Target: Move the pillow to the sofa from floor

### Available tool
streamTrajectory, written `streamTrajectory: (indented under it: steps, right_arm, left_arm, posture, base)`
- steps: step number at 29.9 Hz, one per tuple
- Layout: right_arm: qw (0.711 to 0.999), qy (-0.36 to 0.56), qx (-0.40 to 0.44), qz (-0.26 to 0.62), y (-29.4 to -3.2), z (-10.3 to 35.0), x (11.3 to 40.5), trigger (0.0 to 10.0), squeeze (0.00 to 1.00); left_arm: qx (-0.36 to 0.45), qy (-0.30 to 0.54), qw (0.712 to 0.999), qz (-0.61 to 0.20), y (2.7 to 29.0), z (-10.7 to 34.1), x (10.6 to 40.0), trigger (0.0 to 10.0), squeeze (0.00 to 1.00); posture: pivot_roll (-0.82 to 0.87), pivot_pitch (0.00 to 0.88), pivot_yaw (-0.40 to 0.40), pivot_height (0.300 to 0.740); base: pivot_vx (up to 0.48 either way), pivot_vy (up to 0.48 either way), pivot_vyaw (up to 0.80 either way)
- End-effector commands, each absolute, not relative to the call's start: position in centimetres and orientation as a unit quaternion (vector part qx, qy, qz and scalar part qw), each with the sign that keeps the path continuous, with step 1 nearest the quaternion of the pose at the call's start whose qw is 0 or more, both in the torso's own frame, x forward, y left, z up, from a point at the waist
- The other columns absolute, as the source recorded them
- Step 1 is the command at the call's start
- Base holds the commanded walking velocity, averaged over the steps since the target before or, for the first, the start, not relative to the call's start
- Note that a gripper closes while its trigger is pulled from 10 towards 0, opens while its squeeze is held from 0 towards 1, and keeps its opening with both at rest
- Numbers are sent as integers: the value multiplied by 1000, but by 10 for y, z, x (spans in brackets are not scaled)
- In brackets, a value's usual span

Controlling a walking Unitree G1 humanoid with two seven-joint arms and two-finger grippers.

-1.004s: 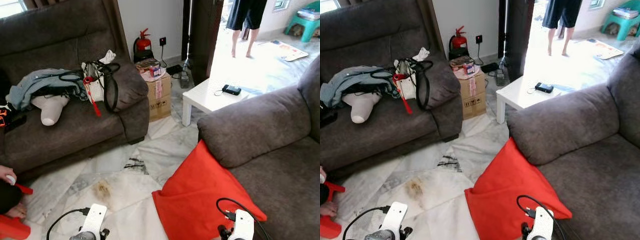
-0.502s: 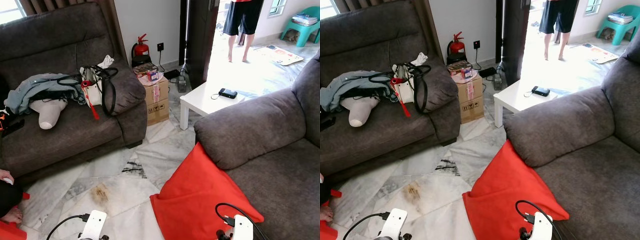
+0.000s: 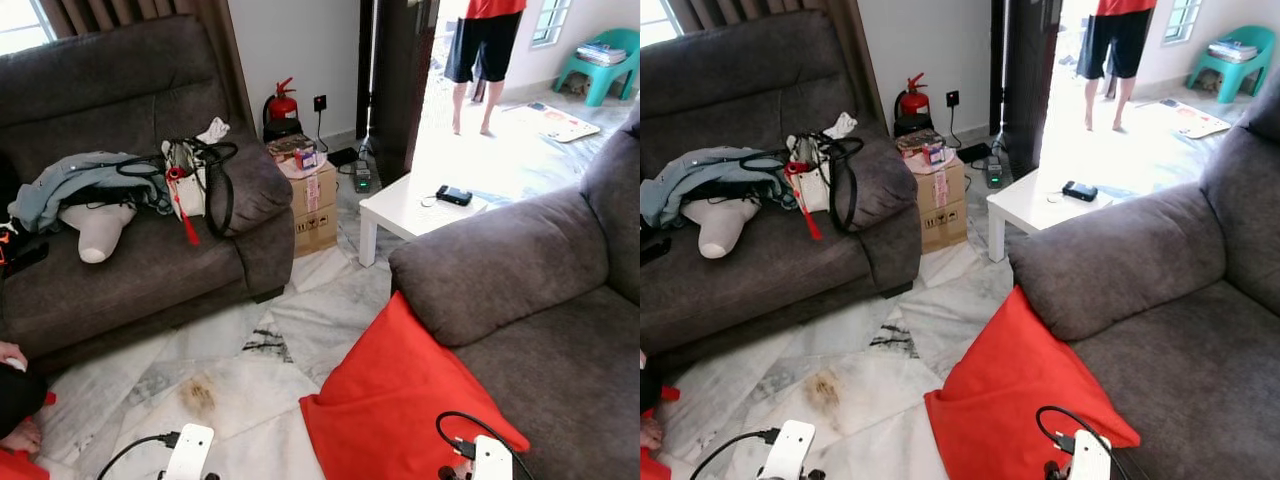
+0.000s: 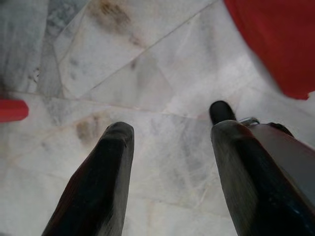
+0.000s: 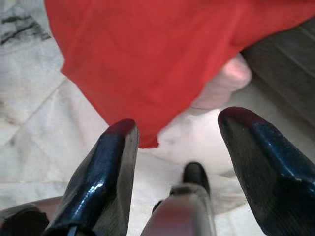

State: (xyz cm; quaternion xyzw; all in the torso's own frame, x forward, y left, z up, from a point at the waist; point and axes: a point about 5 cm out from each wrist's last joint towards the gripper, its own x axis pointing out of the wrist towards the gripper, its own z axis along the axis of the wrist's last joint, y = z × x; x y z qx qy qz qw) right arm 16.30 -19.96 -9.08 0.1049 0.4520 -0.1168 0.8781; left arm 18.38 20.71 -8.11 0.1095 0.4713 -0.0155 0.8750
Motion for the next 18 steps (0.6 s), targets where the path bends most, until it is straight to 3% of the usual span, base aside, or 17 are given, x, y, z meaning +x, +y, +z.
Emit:
streamTrajectory:
  steps: [1, 18]
  right_arm:
    - [875, 457, 103, -120, -202, -92, 158, 10000, 0]
    - [874, 460, 100, -119, -202, -93, 157, 10000, 0]
  left_arm:
    - [106, 476, 873, -8, 208, -82, 181, 10000, 0]
    - [101, 478, 872, -4, 208, -83, 179, 10000, 0]
  posture:
    - [-107, 0, 80, 740]
    - [-103, 0, 74, 740]
  base:
    - [334, 0, 0]
    - [234, 0, 0]
